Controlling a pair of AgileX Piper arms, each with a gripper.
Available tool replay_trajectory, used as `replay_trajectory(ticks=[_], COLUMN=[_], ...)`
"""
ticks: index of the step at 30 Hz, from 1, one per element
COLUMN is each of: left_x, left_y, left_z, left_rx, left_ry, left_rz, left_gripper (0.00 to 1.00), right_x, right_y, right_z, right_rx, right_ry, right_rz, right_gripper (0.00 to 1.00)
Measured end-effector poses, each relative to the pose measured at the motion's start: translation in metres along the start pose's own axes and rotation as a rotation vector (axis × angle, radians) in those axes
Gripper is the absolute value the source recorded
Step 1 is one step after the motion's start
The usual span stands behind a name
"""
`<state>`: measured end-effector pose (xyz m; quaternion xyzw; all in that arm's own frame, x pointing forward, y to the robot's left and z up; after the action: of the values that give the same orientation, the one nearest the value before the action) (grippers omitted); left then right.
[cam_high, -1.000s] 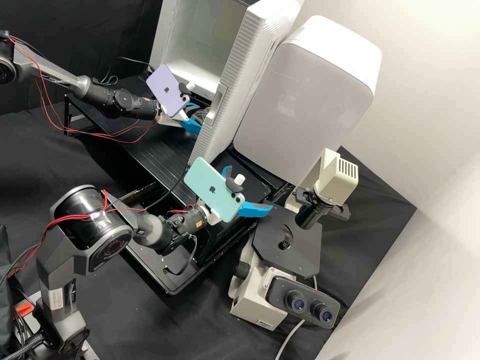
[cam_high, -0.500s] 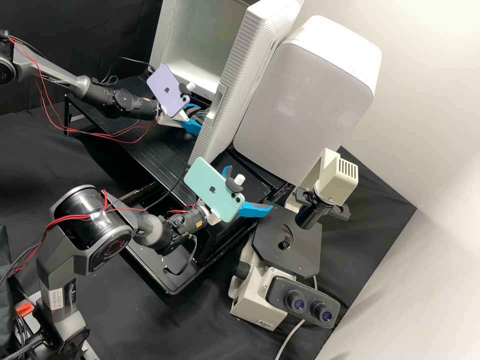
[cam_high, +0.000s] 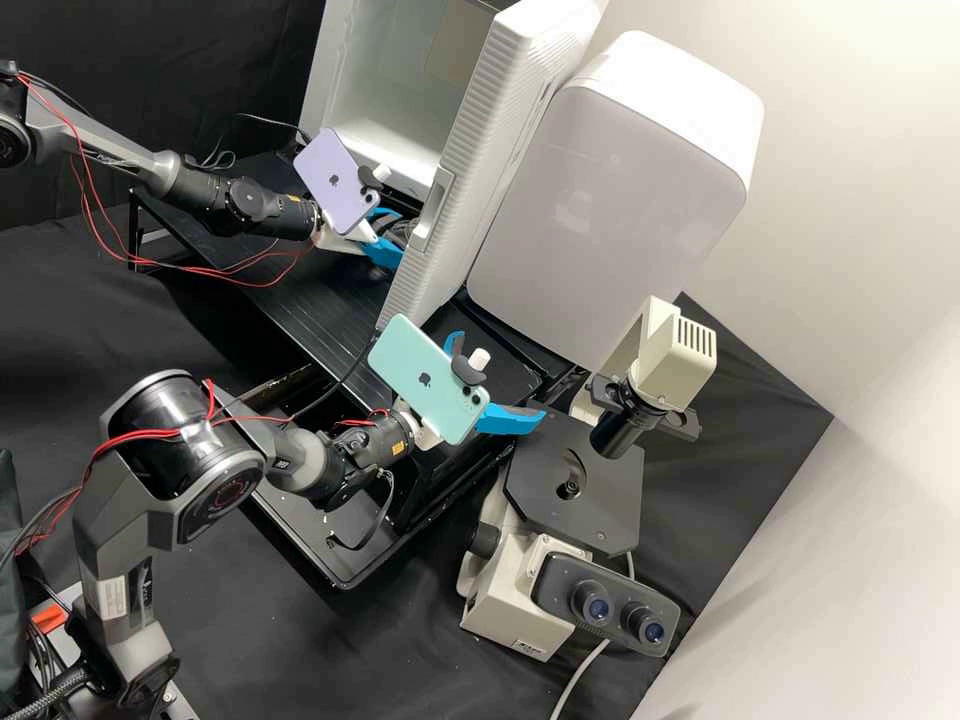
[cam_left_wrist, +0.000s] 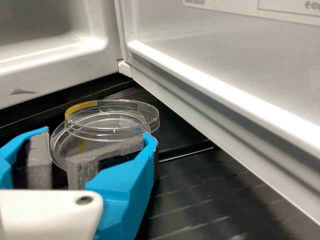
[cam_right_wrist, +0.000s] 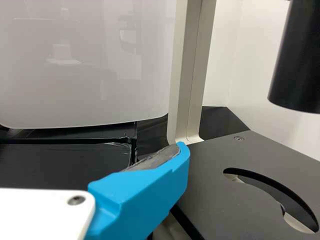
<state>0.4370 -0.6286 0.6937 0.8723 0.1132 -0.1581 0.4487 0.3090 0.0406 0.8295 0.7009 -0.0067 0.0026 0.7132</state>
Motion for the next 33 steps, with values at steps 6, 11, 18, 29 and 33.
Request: replay_trajectory(ticks=[6, 11, 18, 29, 33], left_x=[0.0, 0.0, 0.0, -0.0001, -0.0005], left_y=[0.0, -0.0001, 0.0, -0.0014, -0.0015], left_z=[0.0, 0.0001, 0.0, -0.0037, -0.0025], left_rx=[0.0, 0.003, 0.008, 0.011, 0.012], left_ry=[0.0, -0.001, 0.0, 0.032, 0.034], left_rz=[0.0, -0.001, 0.0, 0.013, 0.017], left_gripper=[0.0, 1.0, 1.0, 1.0, 1.0], right_x=[0.0, 0.0, 0.0, 0.0, 0.0], right_y=[0.0, 0.0, 0.0, 0.0, 0.0], right_z=[0.0, 0.0, 0.0, 0.0, 0.0], right_rx=[0.0, 0.0, 0.0, 0.0, 0.0], right_ry=[0.0, 0.0, 0.0, 0.0, 0.0], right_rz=[0.0, 0.0, 0.0, 0.0, 0.0], right_gripper=[1.0, 1.0, 1.0, 1.0, 1.0])
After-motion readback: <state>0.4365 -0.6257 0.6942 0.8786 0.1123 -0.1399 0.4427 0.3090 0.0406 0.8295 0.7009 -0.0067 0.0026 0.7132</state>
